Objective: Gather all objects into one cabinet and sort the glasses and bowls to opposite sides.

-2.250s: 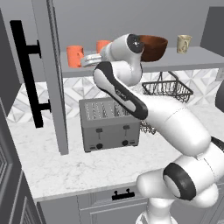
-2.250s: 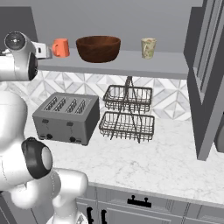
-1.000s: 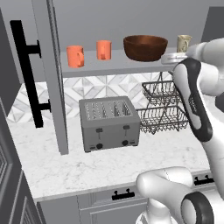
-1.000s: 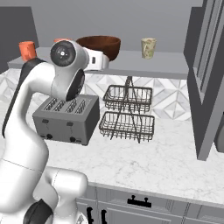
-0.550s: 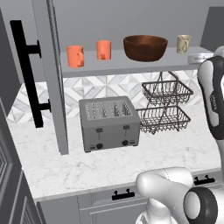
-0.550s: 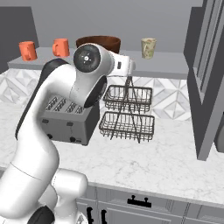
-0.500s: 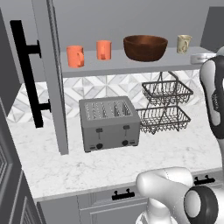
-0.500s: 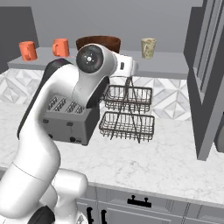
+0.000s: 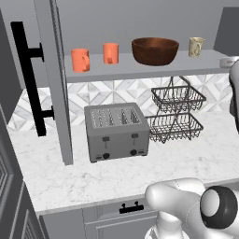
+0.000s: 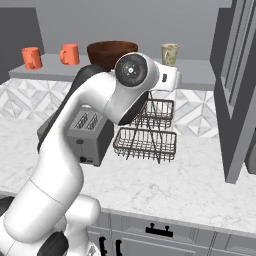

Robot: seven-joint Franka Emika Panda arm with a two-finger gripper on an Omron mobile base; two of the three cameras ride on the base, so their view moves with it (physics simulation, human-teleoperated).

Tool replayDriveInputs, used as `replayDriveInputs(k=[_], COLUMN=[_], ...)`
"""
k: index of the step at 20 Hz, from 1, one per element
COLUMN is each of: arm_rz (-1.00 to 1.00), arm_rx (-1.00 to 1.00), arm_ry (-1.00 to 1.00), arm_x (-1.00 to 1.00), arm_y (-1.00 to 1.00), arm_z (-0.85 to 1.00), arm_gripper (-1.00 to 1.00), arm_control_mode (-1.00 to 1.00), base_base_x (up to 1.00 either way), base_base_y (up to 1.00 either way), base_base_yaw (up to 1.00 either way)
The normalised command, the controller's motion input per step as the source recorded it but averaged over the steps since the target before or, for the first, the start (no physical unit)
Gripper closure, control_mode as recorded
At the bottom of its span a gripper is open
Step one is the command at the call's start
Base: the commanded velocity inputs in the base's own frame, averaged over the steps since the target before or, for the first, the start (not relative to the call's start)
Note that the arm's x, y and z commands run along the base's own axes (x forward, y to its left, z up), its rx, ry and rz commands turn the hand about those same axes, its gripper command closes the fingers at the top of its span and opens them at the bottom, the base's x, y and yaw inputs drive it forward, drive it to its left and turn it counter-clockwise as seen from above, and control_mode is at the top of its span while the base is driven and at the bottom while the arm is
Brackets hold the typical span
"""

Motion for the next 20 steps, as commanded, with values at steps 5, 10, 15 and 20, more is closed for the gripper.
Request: replayDriveInputs(k=[5, 10, 15, 20], arm_rz=[0.0, -0.01, 0.0, 0.0], arm_rx=[0.0, -0.01, 0.0, 0.0], arm_ry=[0.0, 0.0, 0.0, 0.0], arm_x=[0.1, 0.28, 0.45, 0.54], arm_y=[-0.07, -0.01, 0.2, 0.04], arm_z=[0.0, 0.0, 0.0, 0.0], arm_gripper=[-1.0, -1.0, -1.0, -1.0], arm_control_mode=[-1.0, -1.0, -1.0, -1.0], base_base_x=[0.0, 0.0, 0.0, 0.0], base_base_y=[0.0, 0.0, 0.0, 0.0], base_base_yaw=[0.0, 0.0, 0.0, 0.0])
